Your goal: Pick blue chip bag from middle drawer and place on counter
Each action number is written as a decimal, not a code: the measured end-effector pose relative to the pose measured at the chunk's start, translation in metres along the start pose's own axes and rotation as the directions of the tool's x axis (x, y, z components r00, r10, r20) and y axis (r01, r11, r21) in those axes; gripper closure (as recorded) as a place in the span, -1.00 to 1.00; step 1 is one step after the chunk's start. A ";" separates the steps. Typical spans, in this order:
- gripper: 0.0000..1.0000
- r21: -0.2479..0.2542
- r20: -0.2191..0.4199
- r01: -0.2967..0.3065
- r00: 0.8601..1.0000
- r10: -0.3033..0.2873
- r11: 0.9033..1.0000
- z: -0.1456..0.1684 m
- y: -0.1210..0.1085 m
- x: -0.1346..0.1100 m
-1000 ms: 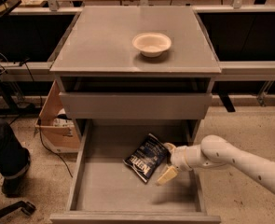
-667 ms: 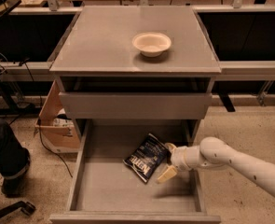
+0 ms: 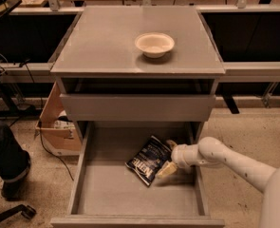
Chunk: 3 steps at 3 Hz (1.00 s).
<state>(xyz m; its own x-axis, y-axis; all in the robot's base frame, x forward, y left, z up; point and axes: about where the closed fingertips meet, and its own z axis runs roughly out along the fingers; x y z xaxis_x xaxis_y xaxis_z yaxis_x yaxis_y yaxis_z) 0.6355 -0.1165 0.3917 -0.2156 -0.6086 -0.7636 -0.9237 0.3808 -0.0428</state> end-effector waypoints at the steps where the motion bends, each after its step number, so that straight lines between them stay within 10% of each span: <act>1: -1.00 0.009 0.031 0.009 0.999 -0.009 1.000 0.020 -0.022 -0.003; 3: -0.25 0.018 0.059 -0.033 0.998 0.032 0.999 0.035 -0.035 -0.004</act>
Offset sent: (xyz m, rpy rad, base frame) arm 0.0584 0.0102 -0.0243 0.0614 -0.0186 -0.0434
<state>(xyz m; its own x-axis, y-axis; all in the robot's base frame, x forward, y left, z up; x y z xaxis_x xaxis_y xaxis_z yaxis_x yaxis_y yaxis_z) 0.6795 -0.1032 0.3733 -0.2257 -0.5545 -0.8010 -0.9101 0.4133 -0.0297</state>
